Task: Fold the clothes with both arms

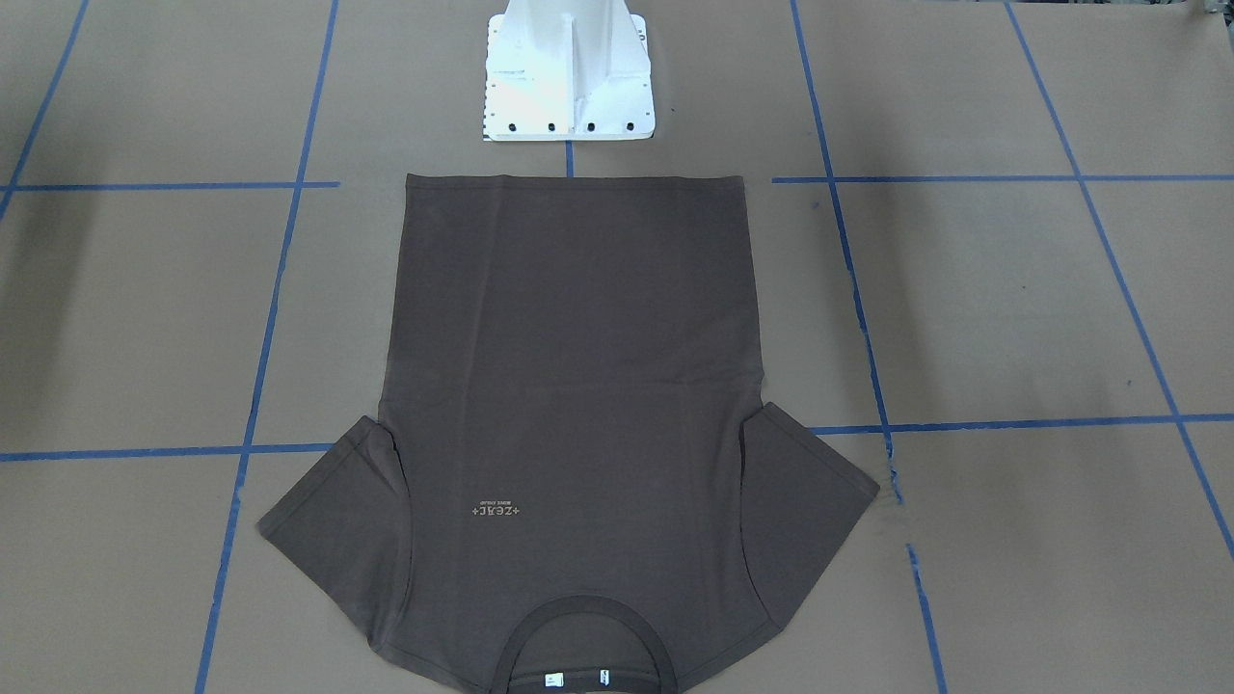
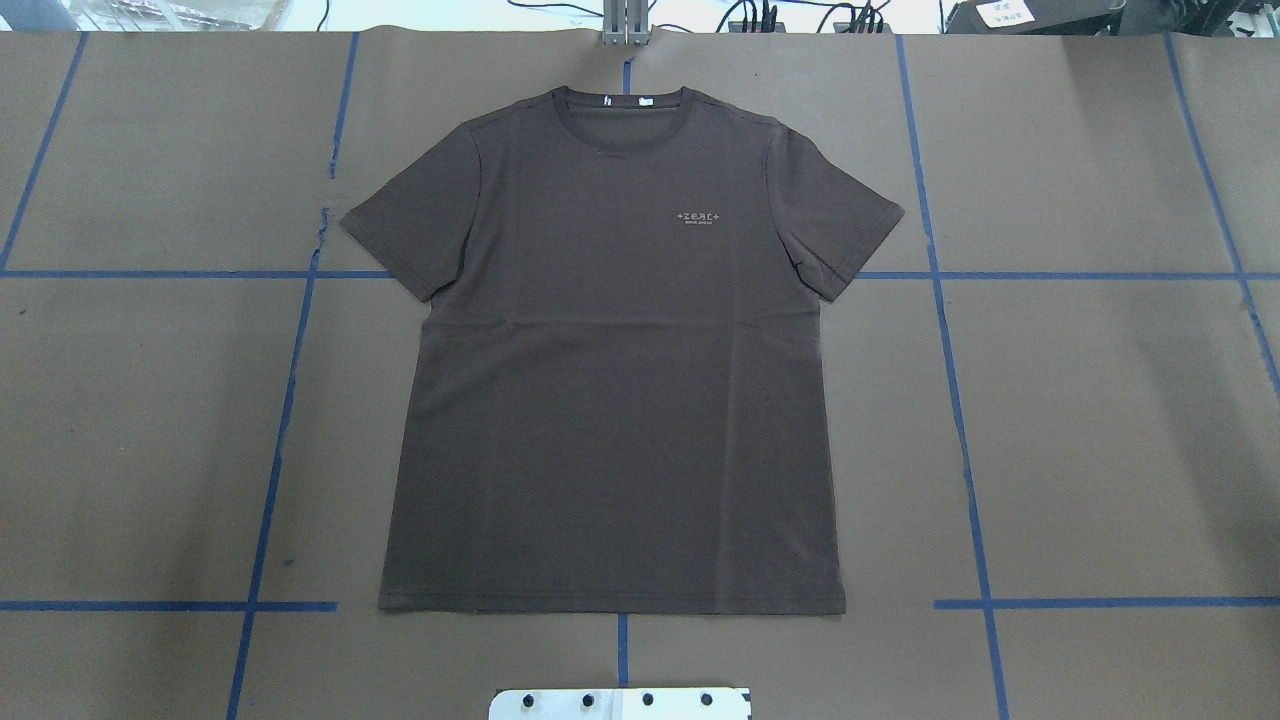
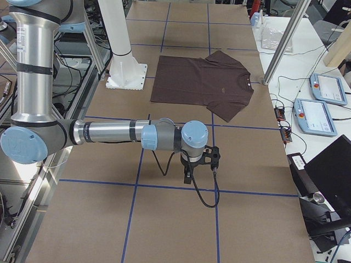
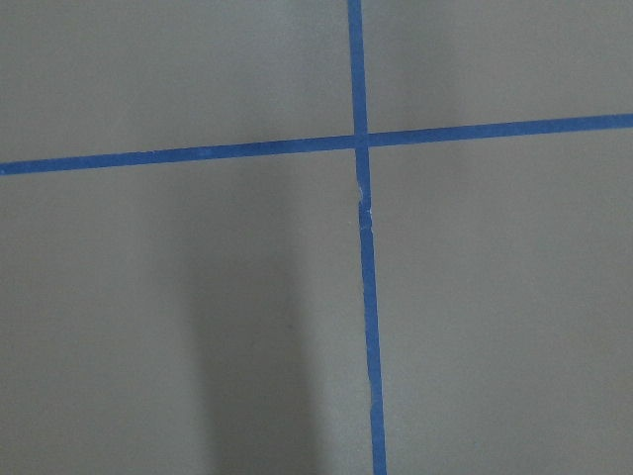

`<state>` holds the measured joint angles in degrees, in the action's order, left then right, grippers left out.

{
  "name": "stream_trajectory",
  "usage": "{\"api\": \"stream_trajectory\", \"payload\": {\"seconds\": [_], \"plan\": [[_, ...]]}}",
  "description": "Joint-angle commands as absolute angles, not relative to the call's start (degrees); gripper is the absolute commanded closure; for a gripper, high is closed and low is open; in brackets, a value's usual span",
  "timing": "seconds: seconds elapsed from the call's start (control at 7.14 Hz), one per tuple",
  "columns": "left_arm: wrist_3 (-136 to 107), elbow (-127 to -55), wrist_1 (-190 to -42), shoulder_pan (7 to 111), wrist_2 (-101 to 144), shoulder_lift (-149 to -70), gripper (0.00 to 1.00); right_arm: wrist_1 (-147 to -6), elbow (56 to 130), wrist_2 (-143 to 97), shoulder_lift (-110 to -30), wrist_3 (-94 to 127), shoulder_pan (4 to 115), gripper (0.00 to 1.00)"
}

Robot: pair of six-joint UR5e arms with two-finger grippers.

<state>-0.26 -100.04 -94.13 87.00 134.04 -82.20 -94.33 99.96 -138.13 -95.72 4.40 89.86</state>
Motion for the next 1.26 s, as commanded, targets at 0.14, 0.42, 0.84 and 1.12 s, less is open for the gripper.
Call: {"api": "stream_trajectory", "payload": {"seconds": [0.14, 0.42, 0.84, 1.12], "plan": [[-0.2, -100.3, -94.3, 87.0, 134.1, -82.3, 0.00, -93.0, 99.3, -135.9, -95.0, 3.8, 89.9, 0.00], [-0.6, -100.6, -94.4, 87.0, 133.6, -84.2, 0.00, -88.7, 97.9, -135.9, -93.1, 3.9, 89.3, 0.00], [-0.4, -98.4, -103.8, 86.6, 134.5, -88.1, 0.00, -69.3, 86.4, -136.1, -82.2, 13.3, 80.7, 0.00], [-0.9, -98.0, -108.6, 86.5, 134.4, -88.5, 0.00, -68.2, 79.8, -135.8, -71.6, 19.9, 73.9, 0.00]]}}
